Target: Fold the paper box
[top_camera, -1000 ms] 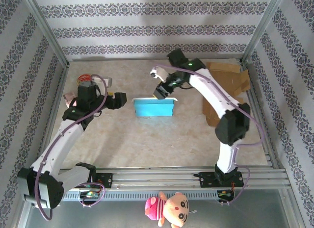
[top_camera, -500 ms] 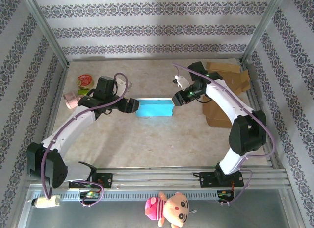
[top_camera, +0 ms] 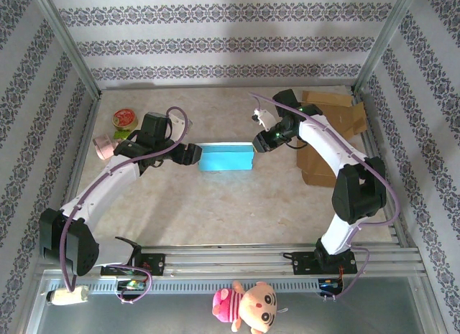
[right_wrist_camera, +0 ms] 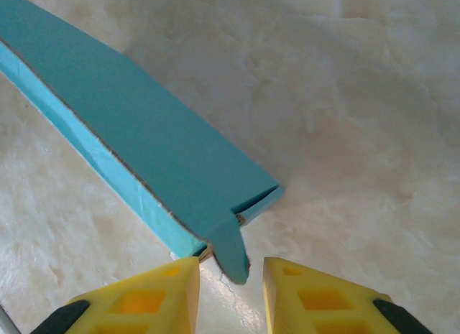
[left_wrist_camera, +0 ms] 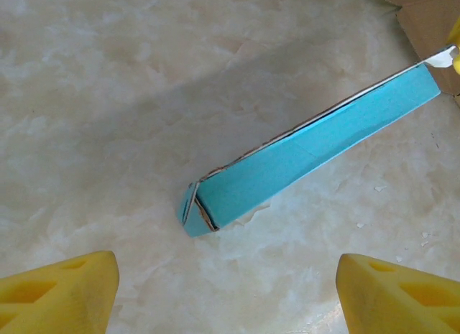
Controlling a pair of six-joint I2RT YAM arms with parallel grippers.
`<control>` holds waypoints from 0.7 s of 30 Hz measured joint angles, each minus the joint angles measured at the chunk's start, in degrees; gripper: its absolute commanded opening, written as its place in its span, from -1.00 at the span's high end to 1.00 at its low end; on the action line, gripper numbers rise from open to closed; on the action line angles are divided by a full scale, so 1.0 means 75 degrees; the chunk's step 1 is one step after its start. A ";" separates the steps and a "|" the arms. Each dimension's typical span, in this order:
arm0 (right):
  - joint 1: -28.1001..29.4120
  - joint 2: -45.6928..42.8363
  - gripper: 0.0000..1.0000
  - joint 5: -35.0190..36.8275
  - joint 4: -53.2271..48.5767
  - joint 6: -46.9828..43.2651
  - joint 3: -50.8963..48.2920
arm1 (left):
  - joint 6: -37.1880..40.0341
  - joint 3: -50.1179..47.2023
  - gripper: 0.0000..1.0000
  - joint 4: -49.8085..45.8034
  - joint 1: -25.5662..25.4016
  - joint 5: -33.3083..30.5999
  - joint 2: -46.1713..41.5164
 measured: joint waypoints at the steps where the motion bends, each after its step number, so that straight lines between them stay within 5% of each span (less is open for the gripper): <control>1: 0.0000 0.0000 0.37 0.0015 0.0020 -0.0003 0.0000 | 0.0000 0.0000 -0.58 0.0000 0.0000 -0.0020 0.0000; 18: 0.0152 0.0076 0.89 0.0111 0.0119 -0.0236 0.0044 | -0.0009 -0.0029 -0.58 -0.0012 0.0000 -0.0230 0.0221; 21: 0.0152 0.0076 0.93 0.0111 0.0122 -0.0259 0.0041 | -0.0006 -0.0029 -0.44 -0.0055 0.0000 -0.0420 0.0405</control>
